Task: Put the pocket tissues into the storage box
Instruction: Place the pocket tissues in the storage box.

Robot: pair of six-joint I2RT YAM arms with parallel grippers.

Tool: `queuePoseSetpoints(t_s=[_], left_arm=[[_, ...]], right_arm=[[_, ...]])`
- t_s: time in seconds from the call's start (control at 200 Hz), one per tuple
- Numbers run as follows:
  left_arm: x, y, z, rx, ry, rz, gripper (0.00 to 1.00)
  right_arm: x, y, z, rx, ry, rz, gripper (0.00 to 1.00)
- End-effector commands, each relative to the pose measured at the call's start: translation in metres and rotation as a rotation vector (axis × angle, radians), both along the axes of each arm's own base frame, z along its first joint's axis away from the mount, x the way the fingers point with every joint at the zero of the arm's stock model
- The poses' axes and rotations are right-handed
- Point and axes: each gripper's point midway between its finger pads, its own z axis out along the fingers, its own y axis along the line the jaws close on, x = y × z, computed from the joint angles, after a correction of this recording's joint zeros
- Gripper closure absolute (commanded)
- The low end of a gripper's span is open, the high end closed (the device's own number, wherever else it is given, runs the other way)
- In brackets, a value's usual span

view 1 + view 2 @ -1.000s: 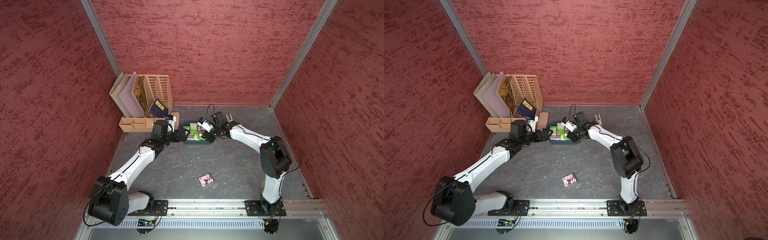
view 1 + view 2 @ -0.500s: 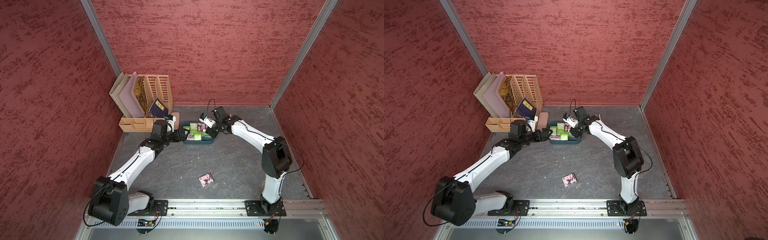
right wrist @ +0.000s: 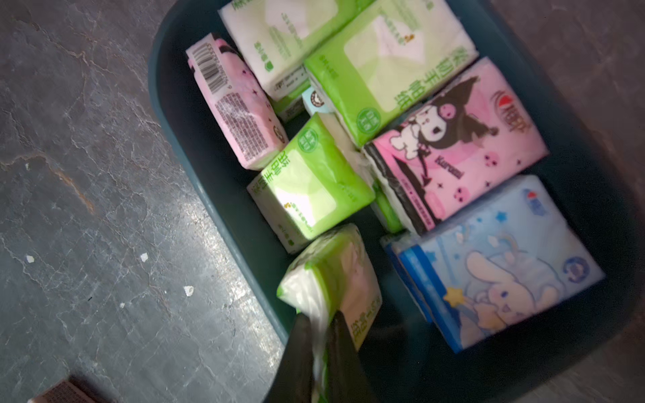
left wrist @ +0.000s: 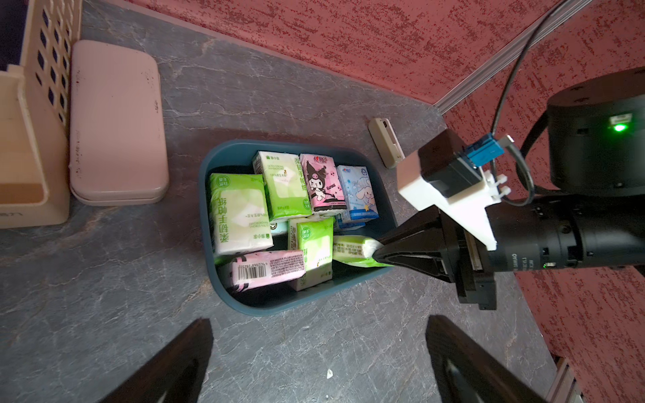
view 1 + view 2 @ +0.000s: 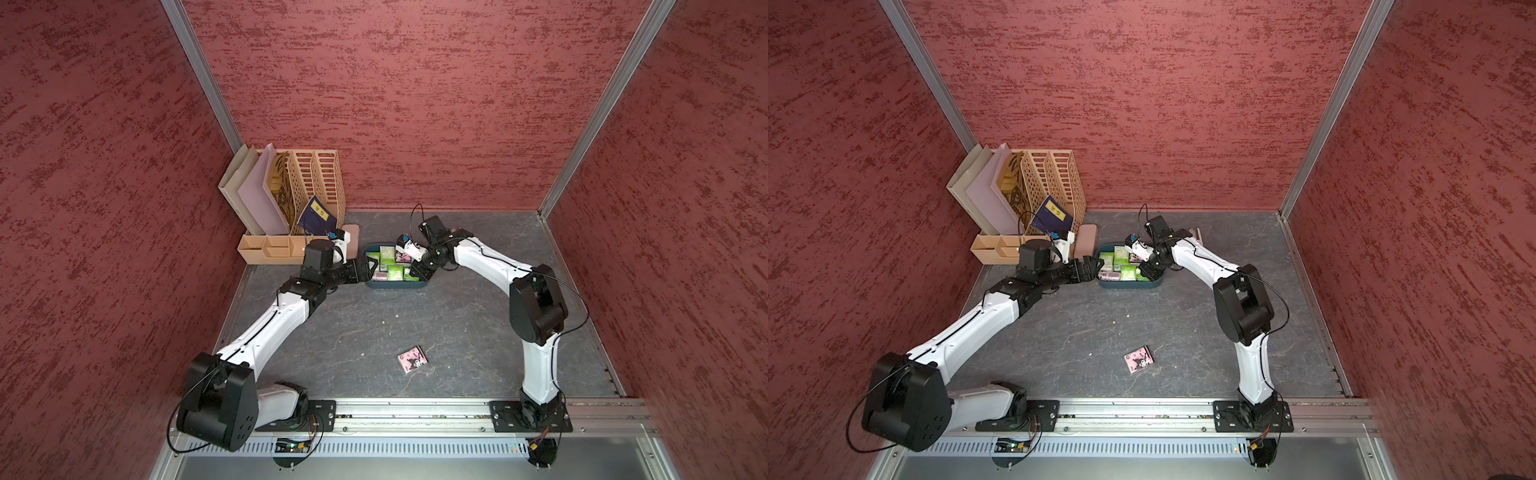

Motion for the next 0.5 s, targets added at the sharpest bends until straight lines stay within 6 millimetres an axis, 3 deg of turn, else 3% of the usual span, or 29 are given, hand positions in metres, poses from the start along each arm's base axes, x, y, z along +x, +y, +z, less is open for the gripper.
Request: queuePoseSetpoints(t_s=[0.0, 0.105, 0.16, 0.22, 0.311, 0.496], left_arm=[[0.0, 0.003, 0.006, 0.002, -0.029, -0.004, 0.0], [-0.001, 0.004, 0.004, 0.004, -0.023, -0.003, 0.0], [-0.001, 0.004, 0.004, 0.005, -0.024, -0.002, 0.0], [-0.001, 0.005, 0.004, 0.005, -0.025, -0.002, 0.0], [-0.001, 0.005, 0.005, 0.003, -0.028, -0.002, 0.0], [0.001, 0.005, 0.007, -0.002, -0.03, -0.003, 0.0]], right_arm=[[0.001, 0.013, 0.007, 0.07, 0.022, 0.035, 1.0], [0.003, 0.017, 0.006, 0.085, 0.024, 0.039, 0.99], [0.005, 0.015, 0.003, 0.072, 0.026, 0.03, 0.88], [0.005, 0.011, 0.001, 0.062, 0.029, 0.019, 0.65], [0.006, 0.009, 0.005, 0.073, 0.027, 0.0, 0.53], [0.019, 0.01, 0.049, 0.142, -0.078, -0.042, 0.48]])
